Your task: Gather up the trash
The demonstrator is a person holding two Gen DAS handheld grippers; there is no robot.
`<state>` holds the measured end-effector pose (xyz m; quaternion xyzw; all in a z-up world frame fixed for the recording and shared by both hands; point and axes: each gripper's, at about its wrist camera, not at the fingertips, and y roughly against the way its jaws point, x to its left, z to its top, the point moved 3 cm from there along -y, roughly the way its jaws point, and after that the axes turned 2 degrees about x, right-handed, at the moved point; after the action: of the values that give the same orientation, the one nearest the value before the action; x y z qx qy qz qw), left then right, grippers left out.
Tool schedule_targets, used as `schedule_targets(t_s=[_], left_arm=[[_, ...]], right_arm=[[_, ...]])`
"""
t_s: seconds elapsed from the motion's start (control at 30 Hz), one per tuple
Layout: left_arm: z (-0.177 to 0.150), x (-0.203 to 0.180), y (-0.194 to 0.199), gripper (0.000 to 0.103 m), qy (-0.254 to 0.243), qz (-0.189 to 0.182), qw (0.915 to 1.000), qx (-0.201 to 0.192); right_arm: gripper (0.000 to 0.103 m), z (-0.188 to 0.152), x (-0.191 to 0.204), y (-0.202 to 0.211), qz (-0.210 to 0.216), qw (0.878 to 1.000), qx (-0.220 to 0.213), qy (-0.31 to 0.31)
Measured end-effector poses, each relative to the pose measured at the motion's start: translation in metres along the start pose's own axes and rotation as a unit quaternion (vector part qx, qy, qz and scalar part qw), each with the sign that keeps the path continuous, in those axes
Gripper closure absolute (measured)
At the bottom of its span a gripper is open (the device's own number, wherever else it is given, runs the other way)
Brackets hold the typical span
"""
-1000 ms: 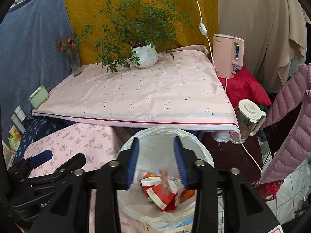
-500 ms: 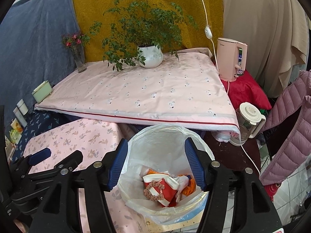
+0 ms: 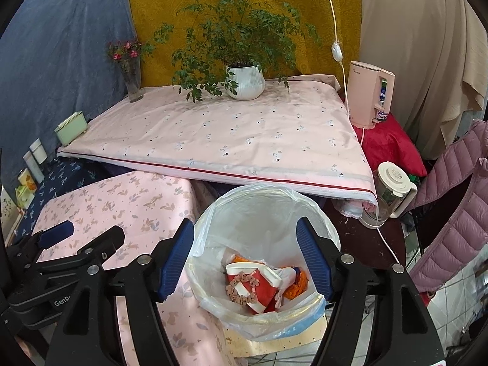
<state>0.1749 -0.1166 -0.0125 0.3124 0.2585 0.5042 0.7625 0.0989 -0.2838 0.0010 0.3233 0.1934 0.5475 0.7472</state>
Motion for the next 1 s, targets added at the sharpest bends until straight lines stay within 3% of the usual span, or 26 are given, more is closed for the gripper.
schedule_targets(t_s=[0.17,0.33,0.6,0.67,0.7,1.0], left_arm=[[-0.008,0.007,0.002,0.010,0.007,0.009,0.9999,0.003],[-0.018,0.015,0.003,0.010,0.017,0.023,0.9996,0.005],[-0.028,0.019,0.008,0.009,0.008,0.041,0.9991,0.000],[-0.030,0.019,0.008,0.009,0.010,0.041,0.9991,0.001],[-0.032,0.020,0.008,0.009,0.012,0.041,0.9991,0.003],[-0.043,0.021,0.007,0.009,0.017,0.042,0.9989,0.010]], right_arm=[[0.032,-0.005,0.002,0.003,0.001,1.000,0.000,0.004],[0.019,-0.012,0.004,0.007,-0.008,1.000,-0.001,0.012],[0.018,-0.029,0.006,0.000,-0.005,0.999,0.026,0.032],[0.013,-0.032,0.007,-0.002,-0.002,0.999,0.031,0.032],[0.005,-0.034,0.007,-0.002,0.000,0.999,0.032,0.031],[0.007,-0.048,0.003,-0.001,-0.004,0.999,0.040,0.027]])
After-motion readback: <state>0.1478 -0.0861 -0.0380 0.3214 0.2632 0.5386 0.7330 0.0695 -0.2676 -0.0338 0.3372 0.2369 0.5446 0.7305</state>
